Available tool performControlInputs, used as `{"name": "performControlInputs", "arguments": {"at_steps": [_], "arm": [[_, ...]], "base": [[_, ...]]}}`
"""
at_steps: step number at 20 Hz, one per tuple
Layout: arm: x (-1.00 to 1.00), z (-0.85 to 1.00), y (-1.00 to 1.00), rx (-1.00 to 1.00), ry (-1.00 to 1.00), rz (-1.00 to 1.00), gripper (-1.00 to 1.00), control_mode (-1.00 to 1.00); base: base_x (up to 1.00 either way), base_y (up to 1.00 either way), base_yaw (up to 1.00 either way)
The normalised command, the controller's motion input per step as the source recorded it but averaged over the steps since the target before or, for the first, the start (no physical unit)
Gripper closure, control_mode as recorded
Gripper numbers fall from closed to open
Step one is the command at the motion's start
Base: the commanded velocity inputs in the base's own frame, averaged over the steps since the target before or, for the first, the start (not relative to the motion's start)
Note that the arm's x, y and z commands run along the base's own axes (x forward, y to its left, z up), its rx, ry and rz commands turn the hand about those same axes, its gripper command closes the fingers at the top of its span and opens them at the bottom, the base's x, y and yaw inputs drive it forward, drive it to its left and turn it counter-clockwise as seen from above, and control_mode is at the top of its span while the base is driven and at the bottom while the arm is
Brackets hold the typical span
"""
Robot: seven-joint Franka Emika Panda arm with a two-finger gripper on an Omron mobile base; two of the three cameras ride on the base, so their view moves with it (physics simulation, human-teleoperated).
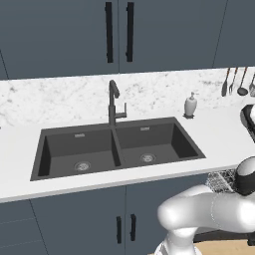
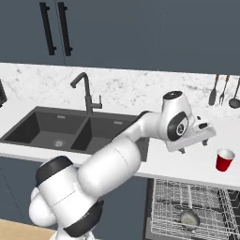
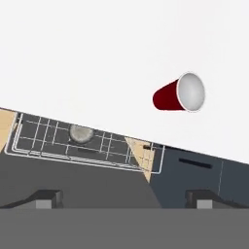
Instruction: Pick up the cup and bowl from the counter, place them in the dishwasher, and close the dishwasher door.
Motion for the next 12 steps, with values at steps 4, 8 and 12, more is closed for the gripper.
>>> {"name": "performControlInputs", "arguments": {"at_steps": [4, 8, 12], "arm": [[0.16, -0.06, 0.00, 0.05, -0.01, -0.13, -1.00, -1.00], [0.31, 0.00, -0.04, 0.08, 0.00, -0.18, -1.00, -1.00], [0.23, 0.00, -0.21, 0.15, -0.04, -0.04, -1.00, -1.00]], "base": [[0.00, 0.00, 0.00], [0.00, 0.00, 0.00], [0.00, 0.00, 0.00]]}}
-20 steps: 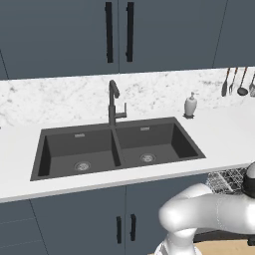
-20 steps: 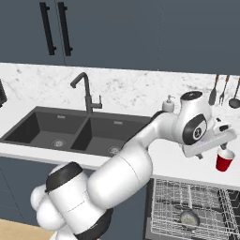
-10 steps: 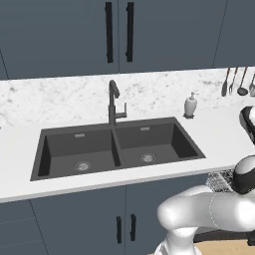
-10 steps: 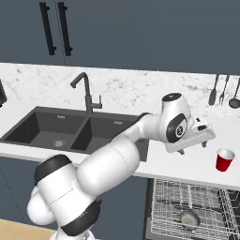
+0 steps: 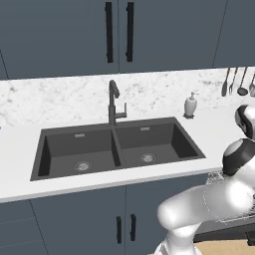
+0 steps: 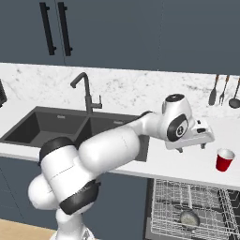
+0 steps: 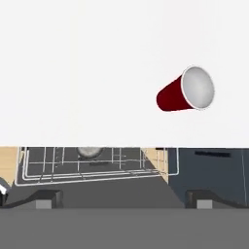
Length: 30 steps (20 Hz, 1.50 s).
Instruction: Pick up the cup and bowl from the counter, place them in the dishwasher, and close the dishwasher door.
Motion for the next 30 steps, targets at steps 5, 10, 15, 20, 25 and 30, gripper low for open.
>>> {"name": "performControlInputs", "arguments": {"at_steps": [5, 10, 15, 20, 25, 30], "arm": [[0.24, 0.00, -0.19, 0.11, -0.07, 0.00, -1.00, -1.00], [0.37, -0.06, -0.13, 0.02, -0.03, 0.00, -1.00, -1.00], [0.29, -0.19, -0.19, 0.00, -0.06, 0.00, -1.00, -1.00], [0.03, 0.00, -0.24, 0.00, 0.01, -0.07, -1.00, -1.00], [0.02, 0.00, -0.05, 0.00, 0.02, -0.10, -1.00, -1.00], [0.17, -0.26, -0.08, -0.01, 0.03, -0.04, -1.00, -1.00]], "base": [[0.00, 0.00, 0.00], [0.00, 0.00, 0.00], [0.00, 0.00, 0.00], [0.00, 0.00, 0.00], [0.00, 0.00, 0.00], [0.00, 0.00, 0.00]]}}
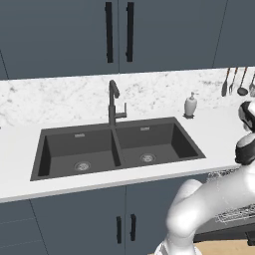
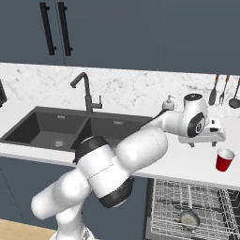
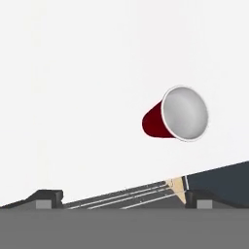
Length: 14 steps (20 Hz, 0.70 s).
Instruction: Pick up the cup and bowl from the counter, place them in the dishwasher, and close the dishwasher door.
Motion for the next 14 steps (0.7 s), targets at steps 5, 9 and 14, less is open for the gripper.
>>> {"name": "performControlInputs", "arguments": {"at_steps": [5, 9, 14], "arm": [[0.21, -0.26, -0.25, 0.00, 0.00, 0.00, -1.00, -1.00], [0.27, -0.15, -0.24, 0.00, 0.00, 0.00, -1.00, -1.00], [0.29, -0.07, -0.25, 0.00, 0.01, 0.00, -1.00, -1.00]], "base": [[0.00, 0.00, 0.00], [0.00, 0.00, 0.00], [0.00, 0.00, 0.00]]}}
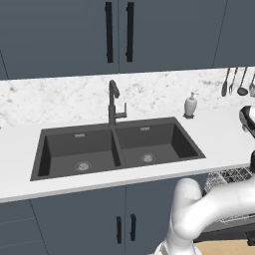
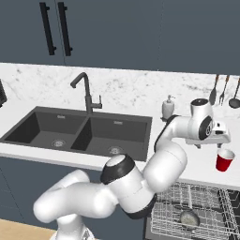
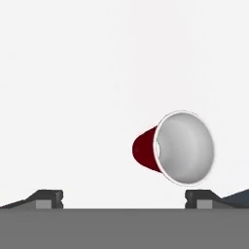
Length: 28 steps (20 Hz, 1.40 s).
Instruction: Pick up the cup and bowl from the counter, place them in the dishwasher, and close the dishwasher door.
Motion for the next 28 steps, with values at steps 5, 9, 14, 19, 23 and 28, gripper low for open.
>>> {"name": "performControlInputs", "arguments": {"at_steps": [5, 9, 14, 19, 23, 28], "arm": [[0.17, -0.11, -0.36, 0.00, 0.01, 0.00, -1.00, -1.00], [0.00, -0.17, -0.34, 0.00, 0.00, -0.03, -1.00, -1.00], [0.00, -0.13, -0.22, 0.00, 0.00, -0.05, -1.00, -1.00], [0.00, -0.12, 0.00, 0.00, 0.00, 0.00, -1.00, -1.00], [0.00, -0.09, 0.01, 0.00, 0.00, 0.00, -1.00, -1.00], [0.00, -0.16, 0.03, 0.00, 0.00, 0.00, -1.00, -1.00]], "base": [[0.00, 0.00, 0.00], [0.00, 0.00, 0.00], [0.00, 0.00, 0.00], [0.00, 0.00, 0.00], [0.00, 0.00, 0.00], [0.00, 0.00, 0.00]]}}
